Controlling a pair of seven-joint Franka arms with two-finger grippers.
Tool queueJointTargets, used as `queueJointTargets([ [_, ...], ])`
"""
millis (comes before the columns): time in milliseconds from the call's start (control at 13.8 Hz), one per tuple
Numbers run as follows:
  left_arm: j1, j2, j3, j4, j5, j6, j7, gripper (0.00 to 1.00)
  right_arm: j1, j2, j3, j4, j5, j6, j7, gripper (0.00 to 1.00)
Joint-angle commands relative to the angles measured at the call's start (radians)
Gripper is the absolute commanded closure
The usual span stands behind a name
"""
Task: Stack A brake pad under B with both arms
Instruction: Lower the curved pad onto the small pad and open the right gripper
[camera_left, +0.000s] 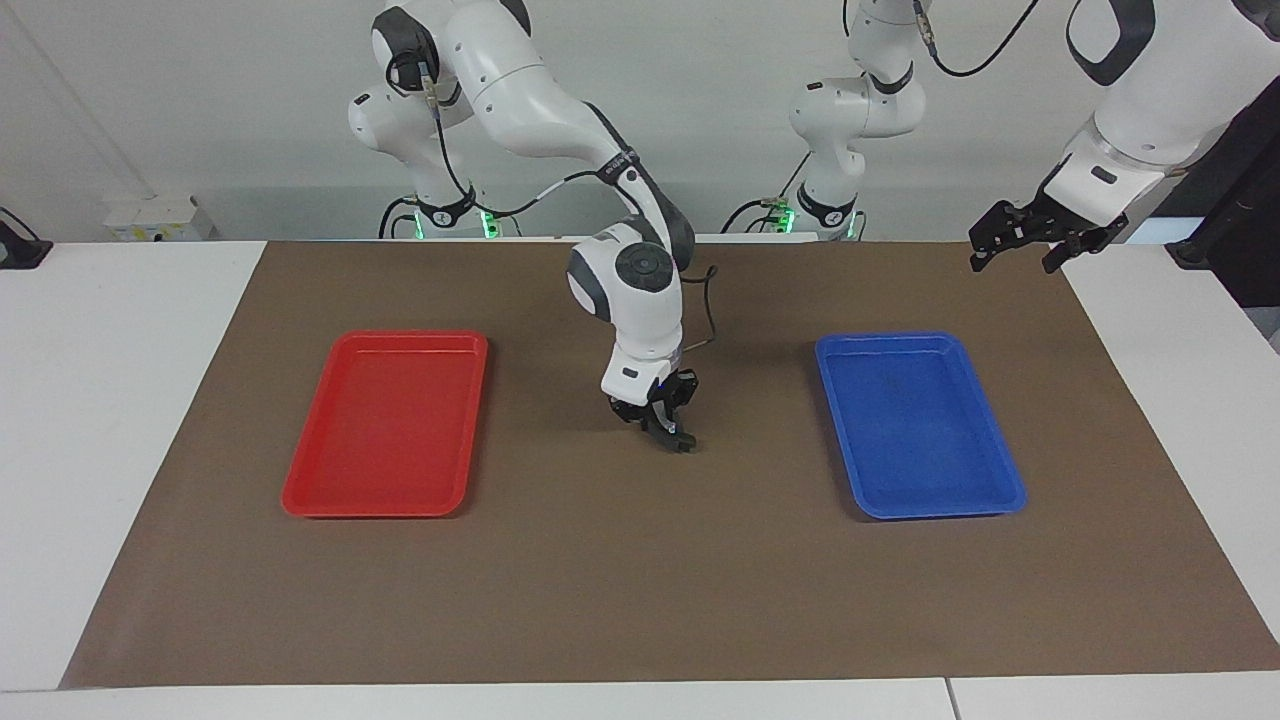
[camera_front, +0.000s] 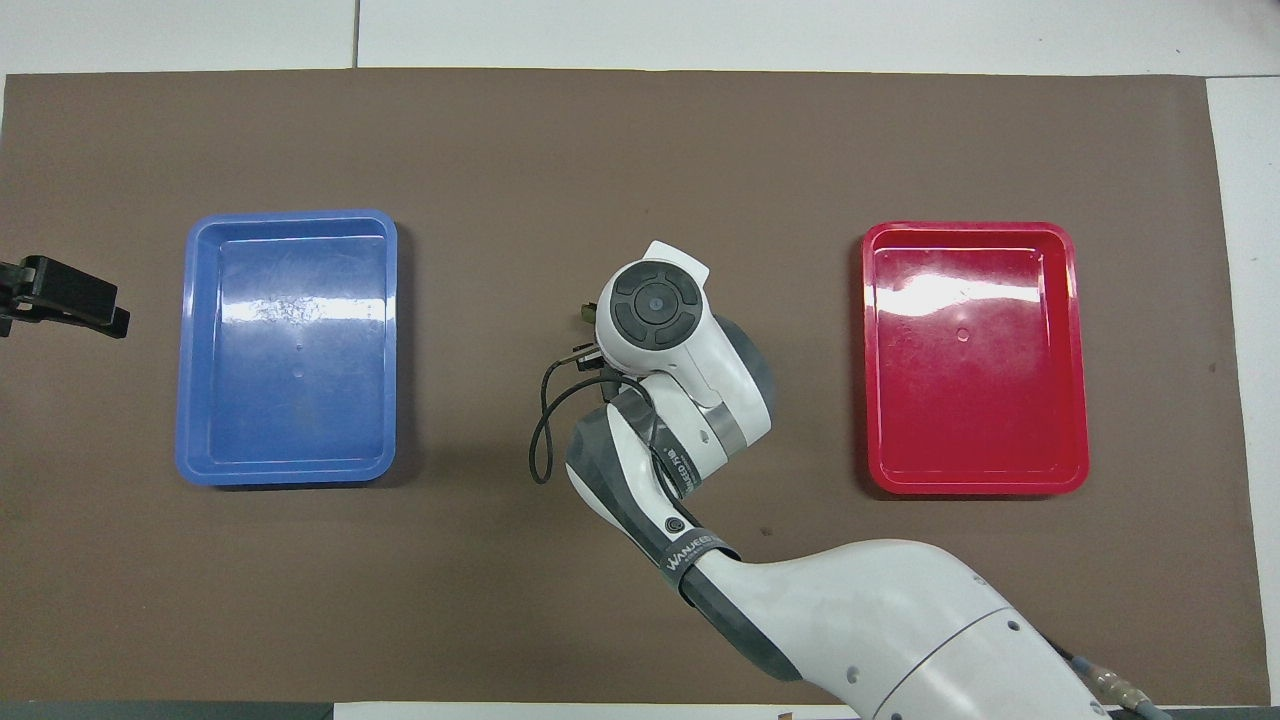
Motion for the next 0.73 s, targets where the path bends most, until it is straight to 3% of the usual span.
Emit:
queueJointTargets([
  [0,0.009,-0.008,-0.003,-0.004,-0.003,-0.013,0.009,0.0,0.003,-0.003,0.002,-0.018,0.021,0.03,0.012,0.86],
  [73,0.009,-0.008,-0.003,-0.004,-0.003,-0.013,0.009,0.0,0.005,-0.005,0.002,-0.02,0.027,0.032,0.017,0.3],
  [145,0.009,-0.008,-0.001,-0.004,-0.003,-0.013,0.009,0.0,0.009,-0.006,0.002,-0.018,0.027,0.027,0.038,0.01],
  [363,0.009,-0.008,-0.003,-0.004,-0.003,-0.013,0.009,0.0,0.009,-0.025,0.002,-0.011,0.027,-0.004,0.052,0.01],
  [653,0.009,-0.008,-0.003,-0.004,-0.003,-0.013,0.009,0.0,-0.049,-0.149,-0.013,-0.018,0.018,-0.108,0.073,0.01],
])
